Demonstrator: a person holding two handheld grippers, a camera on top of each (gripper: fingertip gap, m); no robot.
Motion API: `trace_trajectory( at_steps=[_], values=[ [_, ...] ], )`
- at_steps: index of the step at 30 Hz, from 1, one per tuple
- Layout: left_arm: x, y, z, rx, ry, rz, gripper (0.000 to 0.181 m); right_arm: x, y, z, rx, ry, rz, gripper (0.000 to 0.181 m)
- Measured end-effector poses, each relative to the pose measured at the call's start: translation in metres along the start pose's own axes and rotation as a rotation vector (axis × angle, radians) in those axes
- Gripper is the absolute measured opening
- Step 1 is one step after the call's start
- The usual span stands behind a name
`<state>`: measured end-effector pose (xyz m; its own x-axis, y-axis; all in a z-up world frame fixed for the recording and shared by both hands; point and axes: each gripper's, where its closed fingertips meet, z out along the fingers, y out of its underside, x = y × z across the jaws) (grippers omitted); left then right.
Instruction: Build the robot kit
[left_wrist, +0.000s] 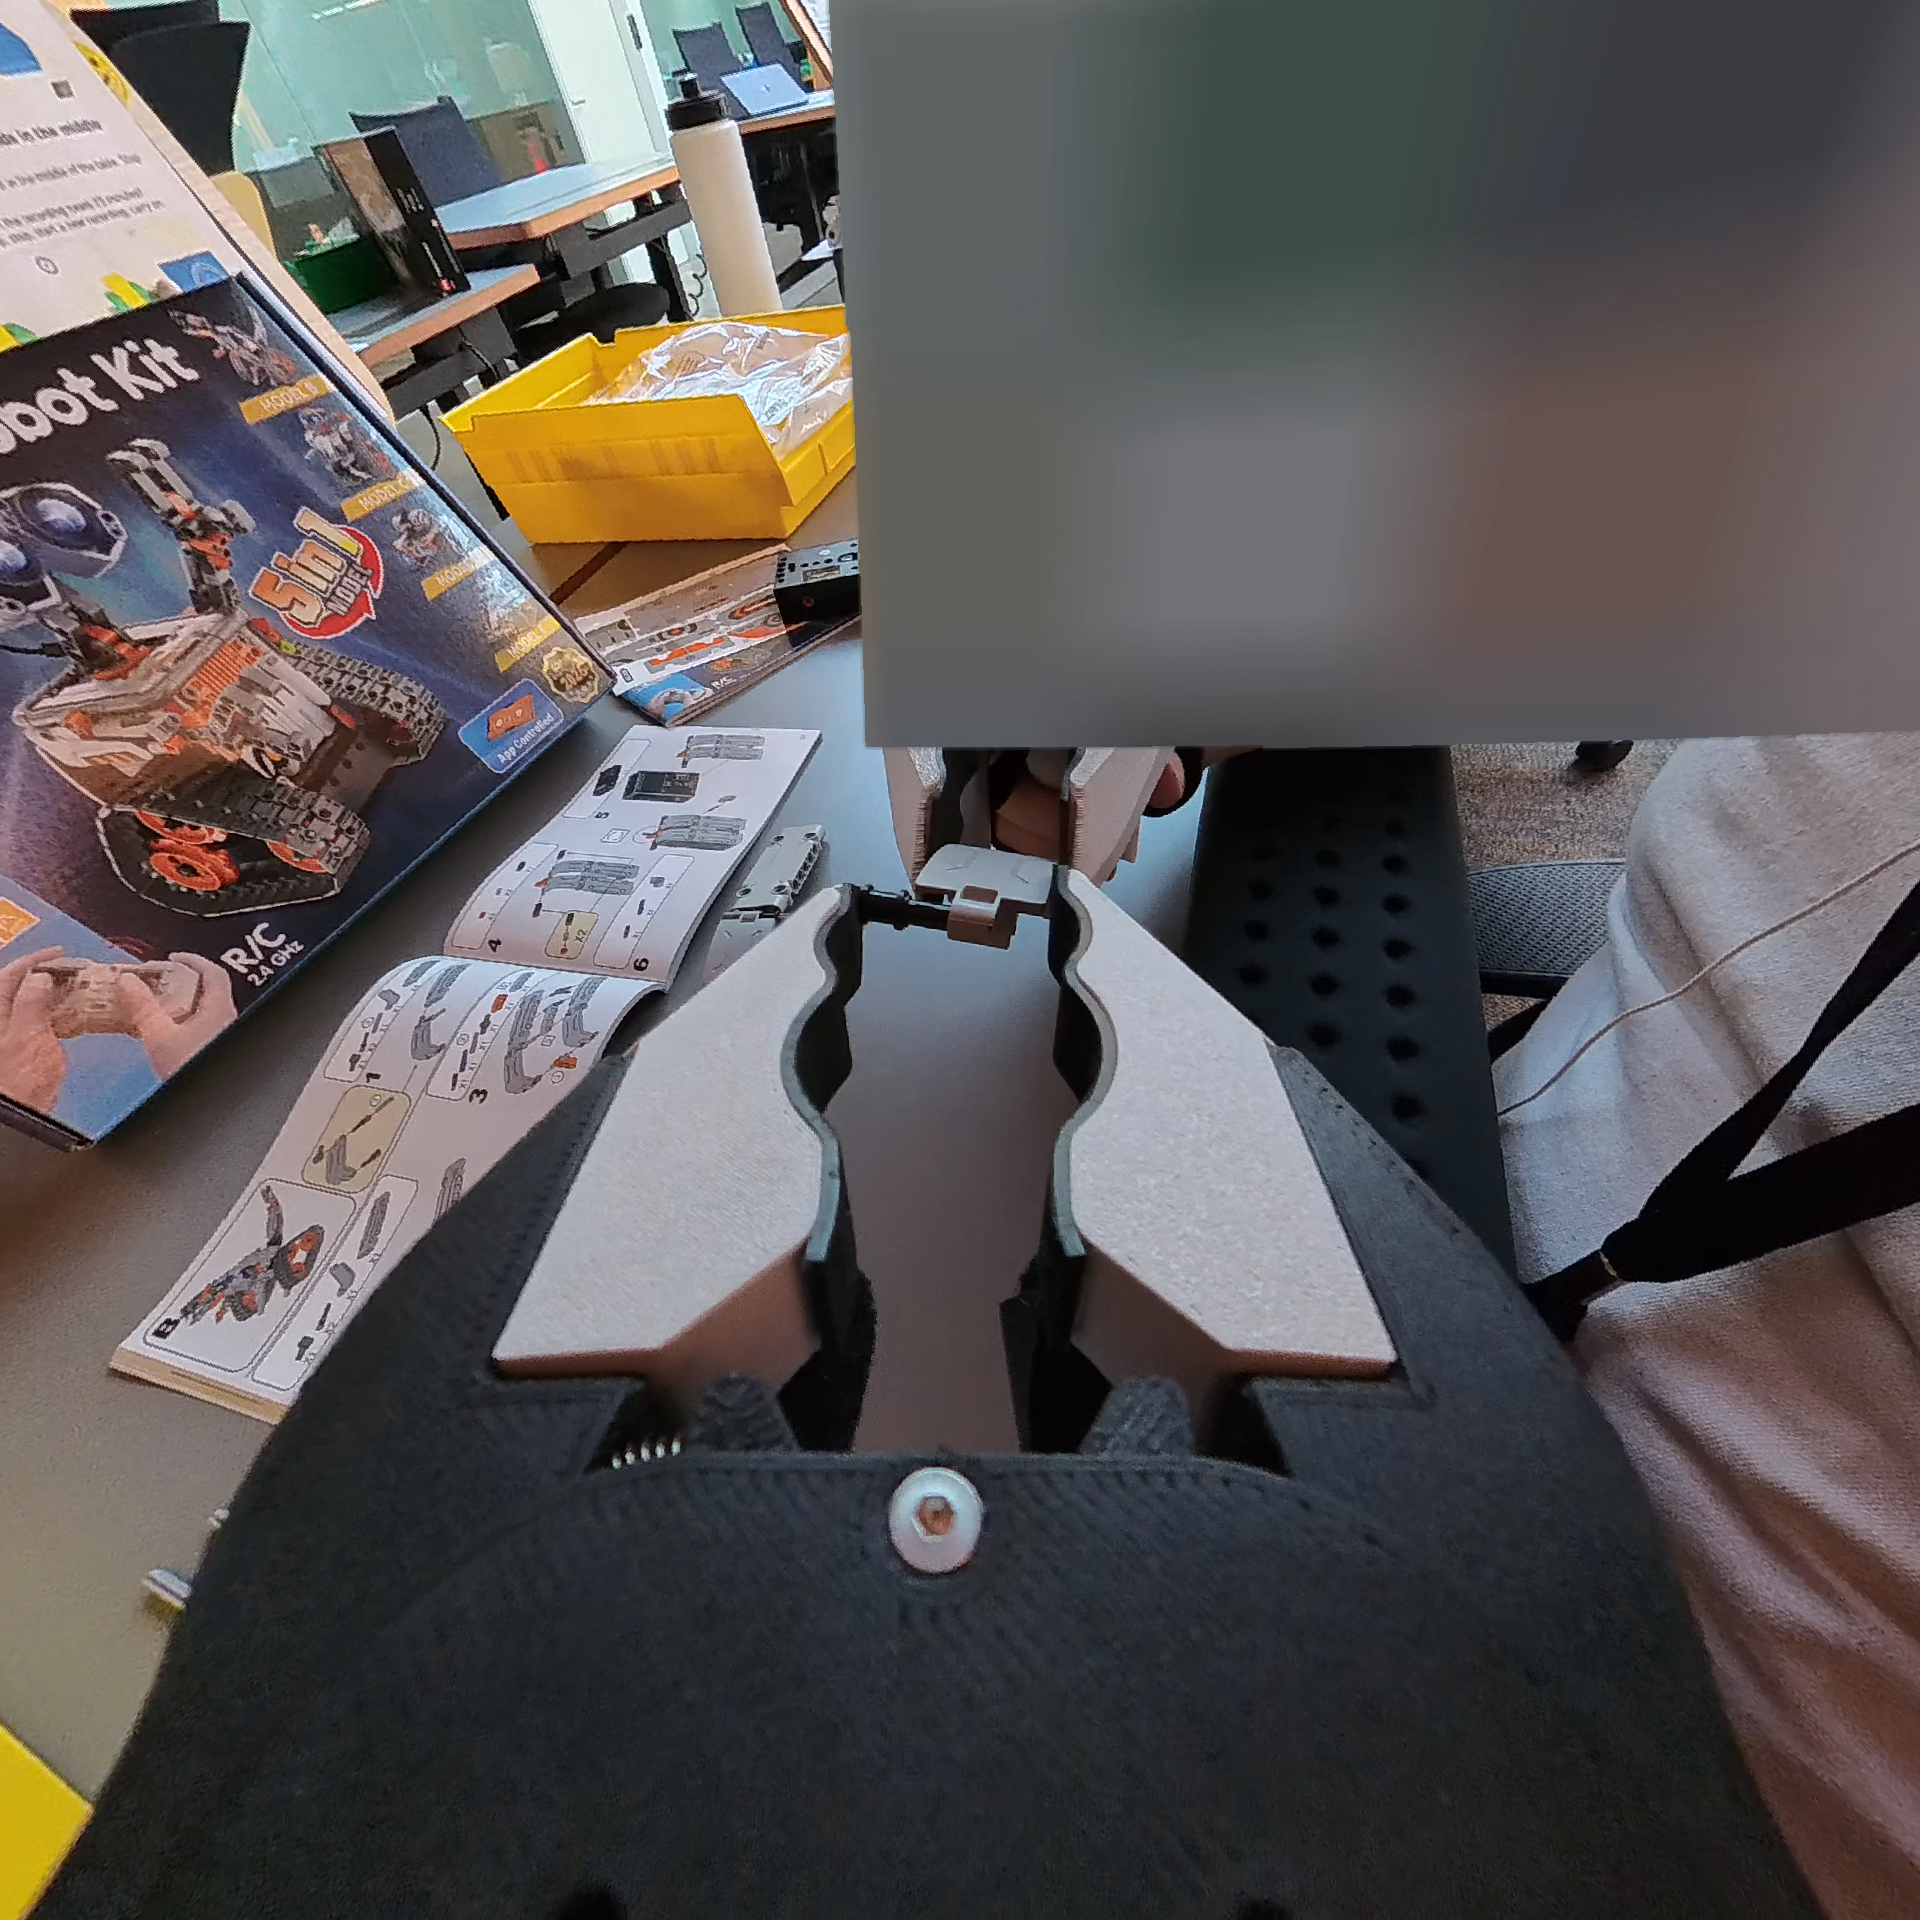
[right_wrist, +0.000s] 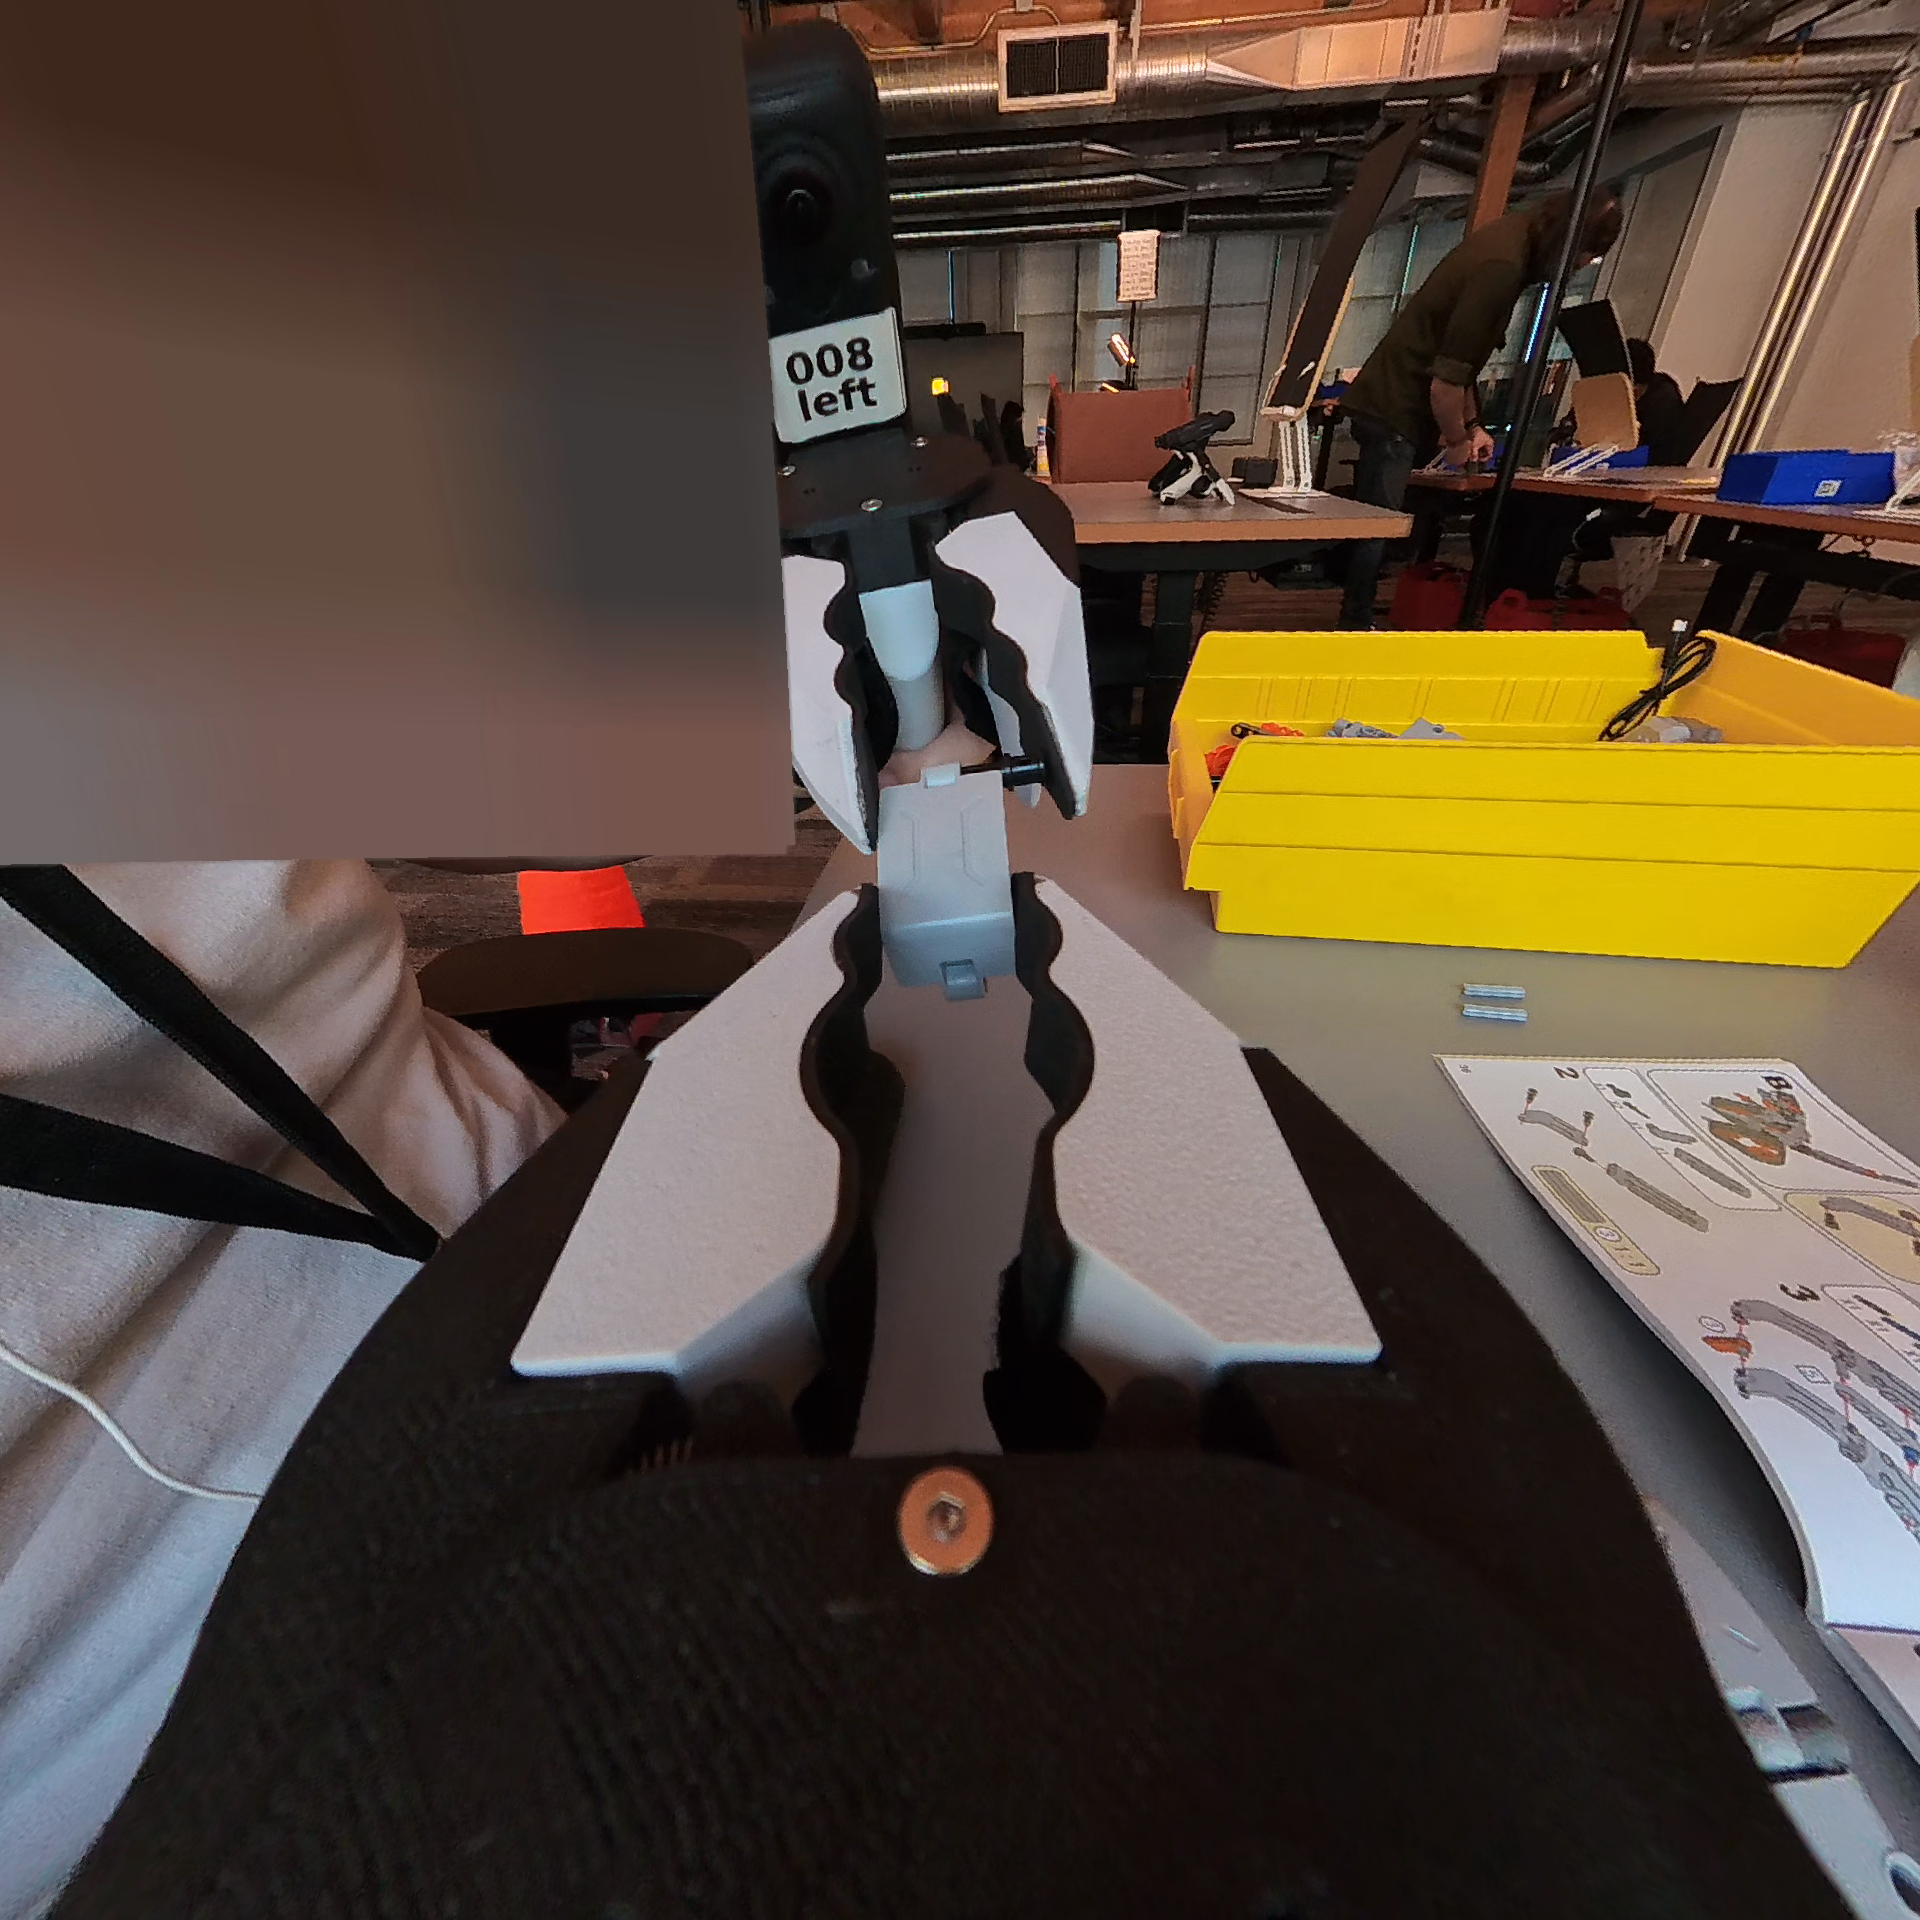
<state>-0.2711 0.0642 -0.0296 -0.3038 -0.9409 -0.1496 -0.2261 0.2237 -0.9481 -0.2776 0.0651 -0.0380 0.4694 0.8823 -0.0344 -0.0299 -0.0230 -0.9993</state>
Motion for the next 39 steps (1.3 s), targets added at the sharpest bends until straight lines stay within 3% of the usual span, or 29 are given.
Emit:
trace_trajectory(
  at_steps=[19, 39],
  values=[
    [-0.004, -0.0005, -0.0012, 0.027, -0.005, -0.106, 0.034, 0.0033, -0.0003, 0.0015, 0.01, 0.002, 0.131, 0.025],
    [0.0018, 0.0055, 0.0033, -0.037, -0.01, -0.1, 0.033, -0.0016, 0.0014, 0.0016, 0.005, -0.037, 0.111, 0.025]
  ],
)
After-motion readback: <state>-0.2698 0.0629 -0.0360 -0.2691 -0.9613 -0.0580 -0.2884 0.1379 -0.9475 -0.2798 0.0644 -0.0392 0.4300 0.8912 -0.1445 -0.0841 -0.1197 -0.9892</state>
